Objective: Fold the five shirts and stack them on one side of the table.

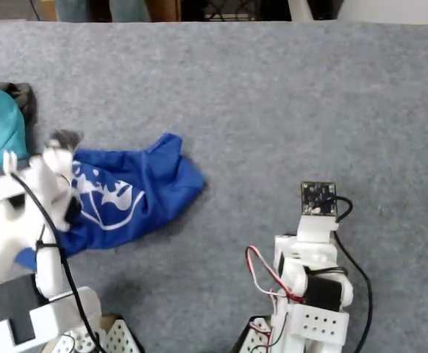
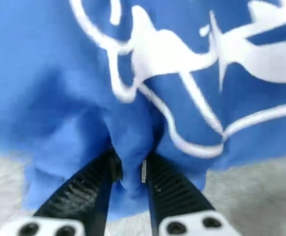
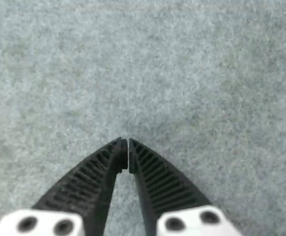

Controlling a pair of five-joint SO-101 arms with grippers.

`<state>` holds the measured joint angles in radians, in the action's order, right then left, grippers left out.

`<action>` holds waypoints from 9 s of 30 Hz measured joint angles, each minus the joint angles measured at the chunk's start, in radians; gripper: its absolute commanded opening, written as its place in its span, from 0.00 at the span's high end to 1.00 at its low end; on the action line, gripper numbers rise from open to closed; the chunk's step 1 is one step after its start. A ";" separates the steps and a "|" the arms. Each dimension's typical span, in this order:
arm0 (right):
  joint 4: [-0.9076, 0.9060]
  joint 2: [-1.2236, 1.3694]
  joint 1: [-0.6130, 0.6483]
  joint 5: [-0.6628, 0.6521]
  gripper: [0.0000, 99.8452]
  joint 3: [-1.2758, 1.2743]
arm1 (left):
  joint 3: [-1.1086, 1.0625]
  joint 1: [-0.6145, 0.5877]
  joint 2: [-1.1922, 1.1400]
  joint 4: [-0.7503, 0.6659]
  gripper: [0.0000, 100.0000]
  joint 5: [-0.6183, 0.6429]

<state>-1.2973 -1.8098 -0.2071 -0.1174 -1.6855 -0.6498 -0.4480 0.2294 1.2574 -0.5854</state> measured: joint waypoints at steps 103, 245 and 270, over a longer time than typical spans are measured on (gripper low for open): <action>0.496 0.146 0.508 -0.052 0.83 0.044 | -0.466 0.273 0.247 -0.746 0.97 0.634; -0.460 2.607 -0.029 -0.801 0.69 2.871 | -0.074 0.103 -0.034 -0.569 0.67 0.661; 0.153 2.151 0.535 -0.724 0.94 1.514 | 0.020 0.098 -0.181 -0.594 0.67 0.695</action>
<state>-1.1439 0.3414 0.3284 -0.8416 -0.1711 -0.6299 -0.3498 0.0483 0.6636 0.1097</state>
